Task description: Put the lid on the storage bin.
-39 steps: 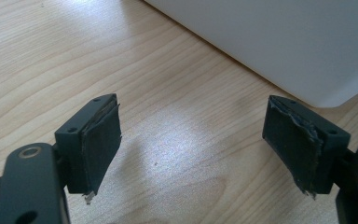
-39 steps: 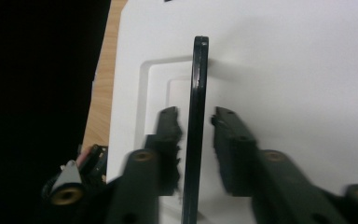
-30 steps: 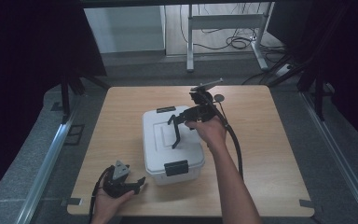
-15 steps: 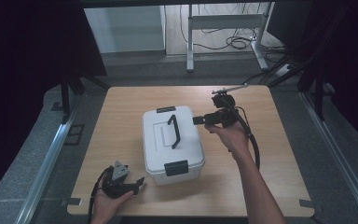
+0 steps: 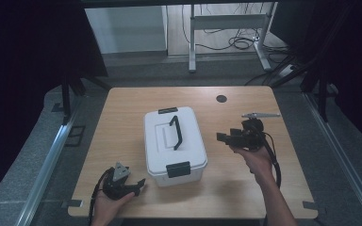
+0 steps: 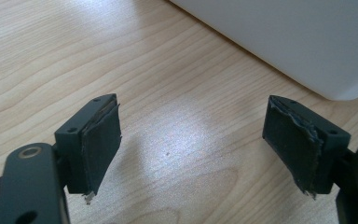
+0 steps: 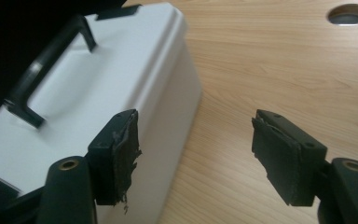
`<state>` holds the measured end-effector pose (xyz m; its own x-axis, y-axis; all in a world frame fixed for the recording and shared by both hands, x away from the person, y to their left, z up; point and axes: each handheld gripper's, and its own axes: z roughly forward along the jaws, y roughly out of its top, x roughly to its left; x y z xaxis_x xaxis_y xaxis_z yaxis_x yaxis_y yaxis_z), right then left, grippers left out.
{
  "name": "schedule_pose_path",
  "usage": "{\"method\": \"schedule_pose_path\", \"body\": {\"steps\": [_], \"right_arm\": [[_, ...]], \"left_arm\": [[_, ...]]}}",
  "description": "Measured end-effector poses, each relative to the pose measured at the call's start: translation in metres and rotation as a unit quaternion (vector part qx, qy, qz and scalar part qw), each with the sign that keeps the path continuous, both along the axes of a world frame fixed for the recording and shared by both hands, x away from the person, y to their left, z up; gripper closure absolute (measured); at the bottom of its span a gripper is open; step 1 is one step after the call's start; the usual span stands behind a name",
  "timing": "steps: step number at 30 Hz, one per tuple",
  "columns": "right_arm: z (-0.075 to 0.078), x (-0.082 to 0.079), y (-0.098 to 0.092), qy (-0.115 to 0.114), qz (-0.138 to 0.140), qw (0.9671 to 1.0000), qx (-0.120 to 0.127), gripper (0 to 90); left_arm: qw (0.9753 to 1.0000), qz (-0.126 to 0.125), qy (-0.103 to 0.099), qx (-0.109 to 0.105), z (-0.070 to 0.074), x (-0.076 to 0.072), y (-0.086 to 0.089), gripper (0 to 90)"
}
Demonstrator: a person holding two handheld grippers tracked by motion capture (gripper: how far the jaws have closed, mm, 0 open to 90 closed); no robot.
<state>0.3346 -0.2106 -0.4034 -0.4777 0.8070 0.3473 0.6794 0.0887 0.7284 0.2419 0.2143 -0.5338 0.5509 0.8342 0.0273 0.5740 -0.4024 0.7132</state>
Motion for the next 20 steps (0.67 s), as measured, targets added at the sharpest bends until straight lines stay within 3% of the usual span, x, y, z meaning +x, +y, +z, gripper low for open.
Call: {"method": "schedule_pose_path", "body": {"steps": [3,4,7,13,20], "right_arm": [[-0.010,-0.006,-0.006,-0.008,-0.003,1.0000,0.003,30.9],[-0.022,-0.014,-0.011,-0.020,-0.006,0.9997,-0.009,30.0],[-0.037,-0.023,-0.014,-0.029,-0.009,0.9995,-0.012,29.8],[-0.062,-0.030,-0.013,-0.024,-0.007,0.9994,-0.024,28.6],[-0.063,-0.031,-0.012,-0.029,-0.005,0.9995,-0.015,28.4]], "left_arm": [[1.0000,0.000,0.000,0.000,0.000,0.000,0.000,19.4],[1.0000,0.001,0.001,0.000,0.000,0.000,-0.001,19.4],[1.0000,0.001,0.002,0.001,0.000,0.001,-0.001,19.4],[1.0000,0.002,0.002,0.002,-0.001,0.001,-0.001,19.4],[1.0000,0.002,0.002,0.002,-0.001,0.001,-0.001,19.4]]}}
